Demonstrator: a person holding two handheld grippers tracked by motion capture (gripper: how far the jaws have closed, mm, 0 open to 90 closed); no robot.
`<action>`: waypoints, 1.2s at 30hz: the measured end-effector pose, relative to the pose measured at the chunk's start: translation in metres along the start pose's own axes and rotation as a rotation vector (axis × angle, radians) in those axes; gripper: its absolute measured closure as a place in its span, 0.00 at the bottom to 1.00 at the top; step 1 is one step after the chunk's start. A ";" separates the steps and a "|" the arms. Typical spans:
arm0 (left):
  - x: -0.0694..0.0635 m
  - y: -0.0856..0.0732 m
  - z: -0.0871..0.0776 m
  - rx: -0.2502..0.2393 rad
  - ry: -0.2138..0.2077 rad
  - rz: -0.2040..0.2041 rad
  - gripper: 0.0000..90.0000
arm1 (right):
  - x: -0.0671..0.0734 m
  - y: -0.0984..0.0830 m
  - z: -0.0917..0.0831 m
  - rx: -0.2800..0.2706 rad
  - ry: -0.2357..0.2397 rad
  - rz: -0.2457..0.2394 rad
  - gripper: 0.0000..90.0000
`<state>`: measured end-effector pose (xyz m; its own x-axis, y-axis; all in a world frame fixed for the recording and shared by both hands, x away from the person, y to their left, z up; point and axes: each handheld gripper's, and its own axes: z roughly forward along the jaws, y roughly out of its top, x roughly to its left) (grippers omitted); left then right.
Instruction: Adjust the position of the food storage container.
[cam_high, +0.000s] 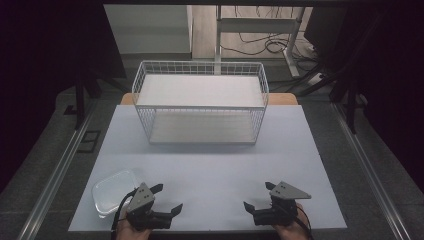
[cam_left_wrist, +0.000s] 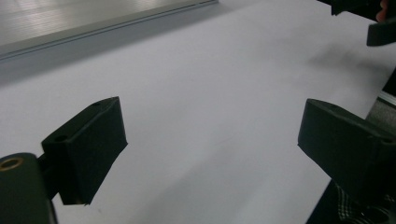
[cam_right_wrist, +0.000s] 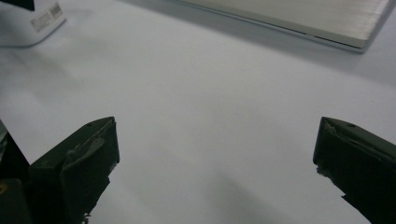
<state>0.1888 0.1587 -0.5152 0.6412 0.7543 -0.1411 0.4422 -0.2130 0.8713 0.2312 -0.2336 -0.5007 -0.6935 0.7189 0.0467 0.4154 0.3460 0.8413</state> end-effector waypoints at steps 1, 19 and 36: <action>0.002 -0.003 0.001 -0.008 0.000 -0.003 0.07 | 0.001 0.000 0.001 0.006 0.005 -0.005 0.00; 0.002 0.006 0.001 0.076 0.013 0.017 0.03 | -0.002 -0.002 0.002 0.059 -0.024 -0.029 0.00; 0.034 0.013 -0.055 0.020 0.097 -0.021 0.42 | -0.003 -0.001 0.002 0.073 -0.031 -0.027 0.01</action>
<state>0.1817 0.2160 -0.4829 0.5681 0.8152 -0.1126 0.4684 -0.2078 0.8587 0.2345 -0.2350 -0.5030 -0.6869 0.7267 0.0063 0.4389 0.4080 0.8005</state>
